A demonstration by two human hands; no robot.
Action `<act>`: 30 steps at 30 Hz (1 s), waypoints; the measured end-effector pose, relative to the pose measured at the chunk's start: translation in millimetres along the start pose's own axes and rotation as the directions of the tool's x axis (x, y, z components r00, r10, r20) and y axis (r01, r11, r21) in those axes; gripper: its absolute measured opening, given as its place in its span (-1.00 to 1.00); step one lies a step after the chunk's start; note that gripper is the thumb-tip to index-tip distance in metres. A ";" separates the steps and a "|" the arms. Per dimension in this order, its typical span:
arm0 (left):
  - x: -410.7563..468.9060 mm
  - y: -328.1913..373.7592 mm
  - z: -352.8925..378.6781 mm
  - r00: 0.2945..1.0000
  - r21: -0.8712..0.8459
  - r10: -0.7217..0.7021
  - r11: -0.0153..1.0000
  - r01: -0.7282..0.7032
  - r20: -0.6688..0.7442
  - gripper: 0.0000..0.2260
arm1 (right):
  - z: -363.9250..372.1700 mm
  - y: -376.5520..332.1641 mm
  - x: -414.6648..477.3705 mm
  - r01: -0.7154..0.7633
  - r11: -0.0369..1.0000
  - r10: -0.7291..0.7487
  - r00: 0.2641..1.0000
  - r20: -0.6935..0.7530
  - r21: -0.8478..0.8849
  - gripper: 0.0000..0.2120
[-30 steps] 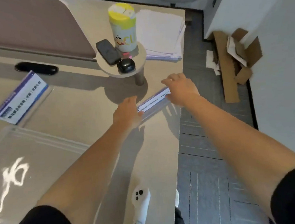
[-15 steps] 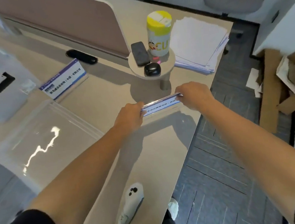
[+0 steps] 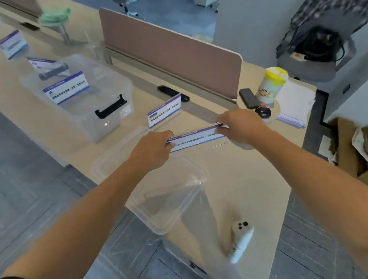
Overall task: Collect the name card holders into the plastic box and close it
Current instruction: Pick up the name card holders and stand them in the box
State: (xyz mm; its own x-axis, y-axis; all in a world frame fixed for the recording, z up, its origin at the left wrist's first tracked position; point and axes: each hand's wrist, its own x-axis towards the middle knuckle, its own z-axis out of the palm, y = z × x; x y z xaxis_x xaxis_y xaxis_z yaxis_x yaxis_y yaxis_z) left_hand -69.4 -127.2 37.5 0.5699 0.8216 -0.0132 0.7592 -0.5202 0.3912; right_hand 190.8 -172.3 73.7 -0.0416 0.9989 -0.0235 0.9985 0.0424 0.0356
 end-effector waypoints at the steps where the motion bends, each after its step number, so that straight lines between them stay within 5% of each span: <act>1: -10.9 -18.8 -13.5 1.000 0.000 0.004 1.000 -0.004 -0.024 -0.83 | -8.7 -24.0 4.8 0.006 1.000 -0.006 1.000 -0.004 0.002 -0.81; 14: -89.2 -196.5 -127.8 0.970 -0.010 -0.129 0.991 0.130 -0.205 -0.81 | -66.1 -224.8 118.6 0.247 0.965 -0.240 0.966 -0.094 0.085 -0.83; 22: -43.5 -282.7 -168.3 0.954 0.020 -0.160 0.985 0.170 -0.255 -0.82 | -63.5 -266.6 230.9 0.352 0.931 -0.334 0.928 -0.165 0.095 -0.86; 30: 40.3 -350.2 -208.5 0.943 0.055 -0.111 0.989 0.135 -0.315 -0.77 | -79.7 -280.6 345.7 0.280 0.925 -0.238 0.954 -0.183 0.256 -0.83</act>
State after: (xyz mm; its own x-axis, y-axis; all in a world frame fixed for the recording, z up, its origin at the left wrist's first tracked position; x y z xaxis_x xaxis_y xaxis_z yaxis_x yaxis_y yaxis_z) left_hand -377.9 136.7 91.9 0.3537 0.9057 0.2337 0.8453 -0.4165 0.3347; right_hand -106.7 162.9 135.2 -0.2840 0.9468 0.1515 0.9216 0.3131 -0.2292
